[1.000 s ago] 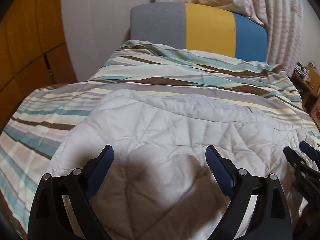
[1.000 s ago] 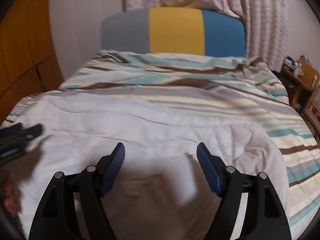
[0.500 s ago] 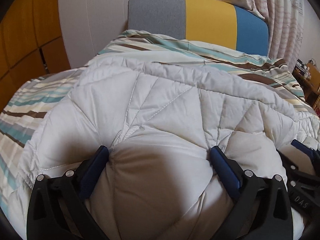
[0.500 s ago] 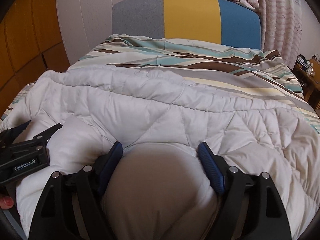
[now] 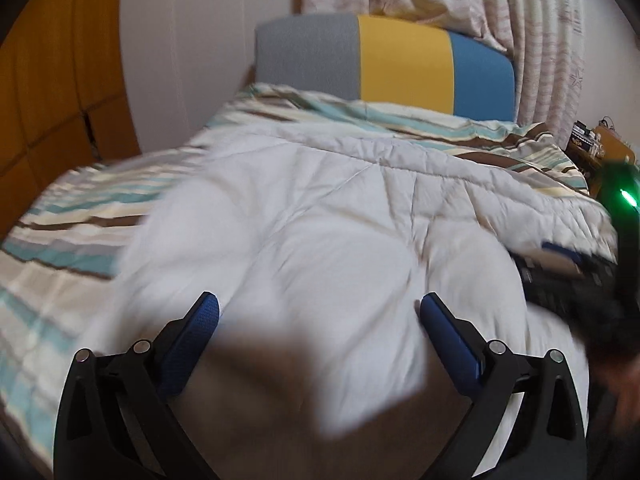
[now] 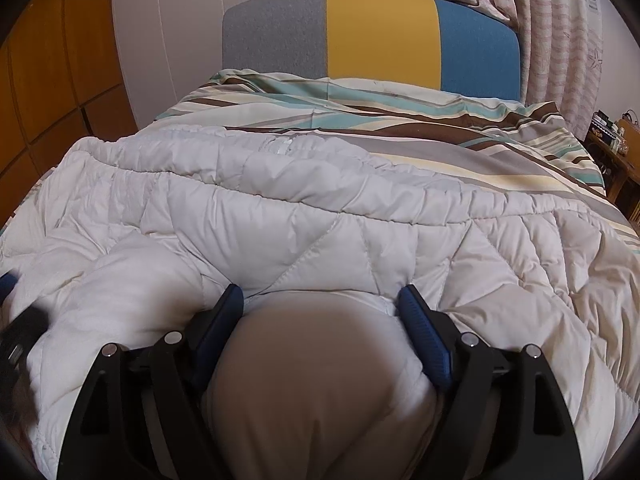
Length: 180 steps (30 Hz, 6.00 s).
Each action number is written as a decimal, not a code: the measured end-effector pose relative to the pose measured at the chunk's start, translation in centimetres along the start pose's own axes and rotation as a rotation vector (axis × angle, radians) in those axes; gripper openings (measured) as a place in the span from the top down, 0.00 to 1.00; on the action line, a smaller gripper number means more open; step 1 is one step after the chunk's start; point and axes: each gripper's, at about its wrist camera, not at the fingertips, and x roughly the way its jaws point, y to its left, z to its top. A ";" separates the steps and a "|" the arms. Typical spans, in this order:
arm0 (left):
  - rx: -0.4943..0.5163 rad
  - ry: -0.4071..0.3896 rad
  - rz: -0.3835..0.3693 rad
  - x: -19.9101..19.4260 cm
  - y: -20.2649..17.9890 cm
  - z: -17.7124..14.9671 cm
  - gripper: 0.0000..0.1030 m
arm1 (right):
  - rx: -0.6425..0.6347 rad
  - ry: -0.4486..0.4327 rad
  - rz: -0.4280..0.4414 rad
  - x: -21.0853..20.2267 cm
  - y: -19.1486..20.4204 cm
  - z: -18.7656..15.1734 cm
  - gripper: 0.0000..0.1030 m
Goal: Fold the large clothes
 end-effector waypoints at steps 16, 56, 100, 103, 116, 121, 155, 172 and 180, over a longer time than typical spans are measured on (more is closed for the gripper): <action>-0.300 0.002 0.035 -7.6 8.5 -6.7 0.03 | -0.017 -0.025 -0.069 -1.9 0.8 -0.5 0.14; -0.626 0.024 -0.335 -6.2 9.4 -8.9 0.19 | 0.022 -0.043 0.131 -15.1 3.9 -9.8 0.88; -0.066 -0.401 -0.233 -16.3 -6.0 1.9 0.77 | 0.323 -0.132 -0.347 -23.8 -10.3 -16.1 0.53; -0.024 -0.411 -0.234 -16.6 -7.3 1.9 0.77 | 0.379 -0.131 -0.362 -24.4 -11.8 -17.0 0.53; 0.210 -0.410 -0.288 -16.4 -15.4 1.6 0.73 | 0.489 -0.127 -0.382 -25.2 -15.3 -17.8 0.53; 0.307 -0.383 -0.328 -15.2 -19.1 0.8 0.72 | 0.517 -0.126 -0.397 -25.7 -16.3 -18.4 0.53; 0.314 -0.233 -0.855 -13.9 -17.8 -3.7 0.20 | 0.488 -0.254 -0.163 -28.6 -16.3 -15.0 0.51; -0.241 0.085 -0.544 0.2 -12.3 3.4 0.22 | 0.398 -0.191 -0.116 -26.7 -14.9 -11.0 0.51; 0.040 0.068 -0.472 -0.8 -19.2 4.1 0.22 | 0.486 -0.104 -0.162 -25.5 -18.0 -15.5 0.51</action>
